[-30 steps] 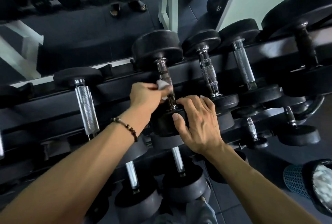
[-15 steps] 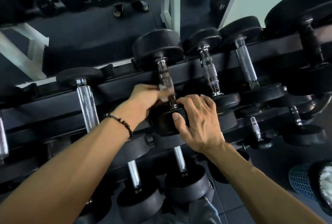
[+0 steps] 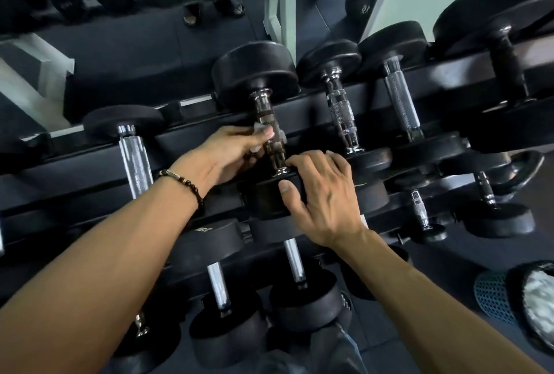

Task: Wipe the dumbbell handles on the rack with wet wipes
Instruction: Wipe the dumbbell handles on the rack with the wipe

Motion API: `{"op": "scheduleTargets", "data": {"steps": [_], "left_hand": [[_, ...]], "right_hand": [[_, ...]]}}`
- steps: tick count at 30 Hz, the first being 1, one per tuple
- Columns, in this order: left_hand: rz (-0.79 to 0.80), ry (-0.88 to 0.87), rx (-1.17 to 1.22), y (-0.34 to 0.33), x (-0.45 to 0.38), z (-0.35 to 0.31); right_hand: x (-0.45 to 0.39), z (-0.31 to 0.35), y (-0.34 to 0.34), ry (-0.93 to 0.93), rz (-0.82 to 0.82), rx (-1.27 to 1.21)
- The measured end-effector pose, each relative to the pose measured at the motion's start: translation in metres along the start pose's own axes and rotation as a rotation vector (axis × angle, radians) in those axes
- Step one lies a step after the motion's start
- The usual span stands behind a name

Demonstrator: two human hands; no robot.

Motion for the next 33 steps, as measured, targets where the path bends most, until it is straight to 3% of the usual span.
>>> {"op": "scheduleTargets", "data": {"steps": [3,6,8,13,21,28,33], "left_hand": [[0.03,-0.009,-0.324,0.005,0.013,0.011],[-0.043,-0.139,-0.547,0.015,0.032,0.0],[-0.095,-0.276,-0.556,0.018,0.051,-0.015],[-0.059,-0.492,-0.676,0.009,0.108,-0.036],[-0.195,-0.601,-0.726,-0.032,0.162,-0.034],[-0.102,-0.643,-0.722,-0.154,0.188,-0.005],[0.052,-0.622,-0.759,-0.312,0.181,0.05]], "right_hand": [[0.001,0.0,0.0,0.005,0.008,0.011],[0.001,0.001,0.001,-0.006,0.054,0.012],[-0.002,0.002,0.004,-0.045,0.094,-0.039],[-0.013,0.017,0.028,-0.247,0.137,-0.509],[0.022,0.014,0.067,-0.314,0.05,-0.603],[0.095,-0.065,0.134,-0.526,0.019,-0.893],[0.191,-0.19,0.192,-0.715,-0.105,-0.826]]}}
Point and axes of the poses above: each hand's wrist, its own x-axis away from the middle knuckle, its own y-axis out of the back of the hand, z = x × y, the point moved 7 cm from there along -x, towards the middle knuckle, and after that the axes turned 6 degrees about -z, right-handed, at the moved point
